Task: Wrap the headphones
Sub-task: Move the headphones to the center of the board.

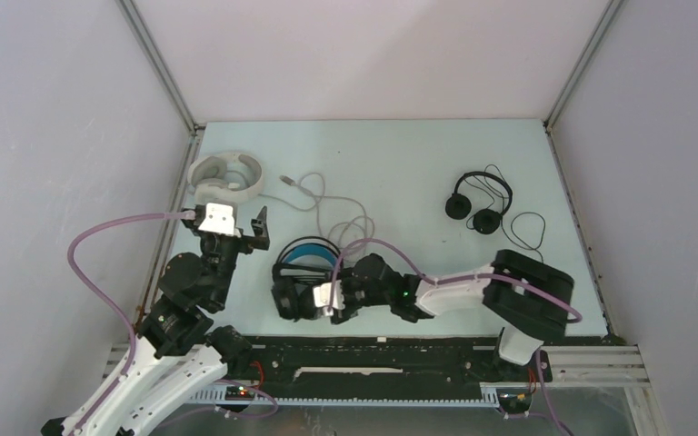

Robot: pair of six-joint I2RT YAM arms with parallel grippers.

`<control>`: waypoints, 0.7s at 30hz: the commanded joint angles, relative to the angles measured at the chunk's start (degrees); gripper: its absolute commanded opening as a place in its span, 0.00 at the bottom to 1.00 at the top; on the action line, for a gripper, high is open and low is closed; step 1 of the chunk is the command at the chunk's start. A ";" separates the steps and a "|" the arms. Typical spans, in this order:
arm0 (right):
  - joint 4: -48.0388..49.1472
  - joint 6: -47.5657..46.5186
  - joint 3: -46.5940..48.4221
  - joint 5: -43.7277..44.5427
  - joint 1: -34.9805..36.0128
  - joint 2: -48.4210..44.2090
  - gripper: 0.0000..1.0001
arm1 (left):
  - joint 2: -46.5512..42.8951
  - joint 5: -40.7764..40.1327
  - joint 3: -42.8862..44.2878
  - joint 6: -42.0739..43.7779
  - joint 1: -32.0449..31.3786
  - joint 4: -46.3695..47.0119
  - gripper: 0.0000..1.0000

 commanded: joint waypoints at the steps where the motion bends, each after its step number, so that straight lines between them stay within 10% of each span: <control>1: 13.49 3.94 7.62 2.12 2.01 7.02 0.66 | -1.02 -3.07 -0.07 0.23 0.47 2.28 1.00; 21: 29.72 17.60 28.44 6.01 7.37 29.65 0.65 | -5.40 -6.00 -2.36 1.56 2.04 5.58 1.00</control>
